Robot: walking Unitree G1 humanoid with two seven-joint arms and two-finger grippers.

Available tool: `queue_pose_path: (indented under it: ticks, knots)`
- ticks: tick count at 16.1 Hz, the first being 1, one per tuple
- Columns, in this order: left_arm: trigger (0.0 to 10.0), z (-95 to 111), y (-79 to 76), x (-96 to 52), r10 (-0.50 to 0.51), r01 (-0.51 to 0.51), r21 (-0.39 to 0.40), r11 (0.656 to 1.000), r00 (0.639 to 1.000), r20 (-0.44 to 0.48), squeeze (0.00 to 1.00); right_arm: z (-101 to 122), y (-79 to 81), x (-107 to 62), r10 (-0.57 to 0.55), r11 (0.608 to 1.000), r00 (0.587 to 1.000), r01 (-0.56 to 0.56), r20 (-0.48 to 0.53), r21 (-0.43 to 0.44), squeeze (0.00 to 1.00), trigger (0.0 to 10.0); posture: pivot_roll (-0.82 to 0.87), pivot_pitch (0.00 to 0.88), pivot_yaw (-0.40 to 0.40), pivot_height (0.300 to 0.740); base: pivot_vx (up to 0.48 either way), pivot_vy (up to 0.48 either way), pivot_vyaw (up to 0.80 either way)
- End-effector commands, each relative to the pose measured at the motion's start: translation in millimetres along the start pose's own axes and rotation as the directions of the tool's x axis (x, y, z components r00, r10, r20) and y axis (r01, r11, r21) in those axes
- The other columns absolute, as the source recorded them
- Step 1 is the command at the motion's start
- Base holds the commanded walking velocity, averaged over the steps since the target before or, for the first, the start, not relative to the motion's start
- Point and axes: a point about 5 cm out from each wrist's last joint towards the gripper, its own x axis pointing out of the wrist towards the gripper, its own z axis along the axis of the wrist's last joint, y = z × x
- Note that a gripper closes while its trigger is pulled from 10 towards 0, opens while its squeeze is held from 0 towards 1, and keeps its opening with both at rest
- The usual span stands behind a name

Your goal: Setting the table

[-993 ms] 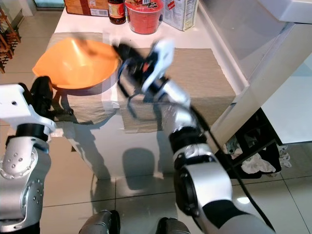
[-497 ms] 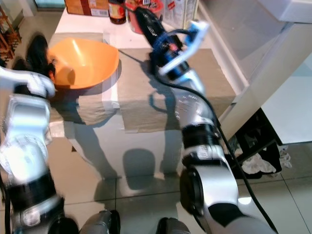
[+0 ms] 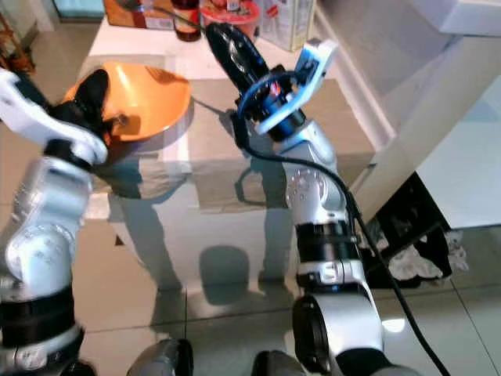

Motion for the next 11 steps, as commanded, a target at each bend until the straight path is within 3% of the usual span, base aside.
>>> queue_pose_path:
  ticks: [1,4,6,8,11]
  knots:
    - [10.0,0.2,-3.9,-7.7,0.003,-0.004,0.035,0.999,0.999,0.035,0.0,4.0,8.2,4.2,0.019,0.996,1.0,-0.021,-0.019,-0.087,0.0,10.0,0.02,0.094,0.0,0.74,0.0,0.0,0.0]
    - [10.0,-1.4,10.3,-23.8,0.084,-0.085,0.006,0.996,0.995,0.049,0.0,-4.7,18.9,1.4,-0.001,0.996,1.0,-0.001,-0.018,-0.091,0.0,10.0,0.02,0.099,0.006,0.74,0.0,0.0,0.0]
    - [10.0,0.5,25.7,-35.2,0.146,-0.151,0.063,0.987,0.987,0.071,0.0,-16.3,27.5,-4.6,-0.026,0.999,0.999,0.025,-0.023,-0.023,0.0,10.0,0.02,0.1,0.004,0.74,0.0,0.0,0.0]
    - [10.0,8.7,31.3,-41.9,0.152,-0.158,0.063,0.985,0.983,0.1,0.0,-18.9,32.1,-6.0,-0.029,1.0,0.999,0.029,-0.022,-0.004,0.0,10.0,0.02,0.103,0.007,0.74,0.0,0.0,0.0]
    - [10.0,15.5,31.4,-54.8,0.098,-0.107,0.076,0.991,0.988,0.118,0.0,-18.5,33.6,-10.7,-0.021,0.999,0.999,0.022,-0.03,0.029,0.0,10.0,0.03,0.105,0.005,0.74,0.0,-0.446,0.0]
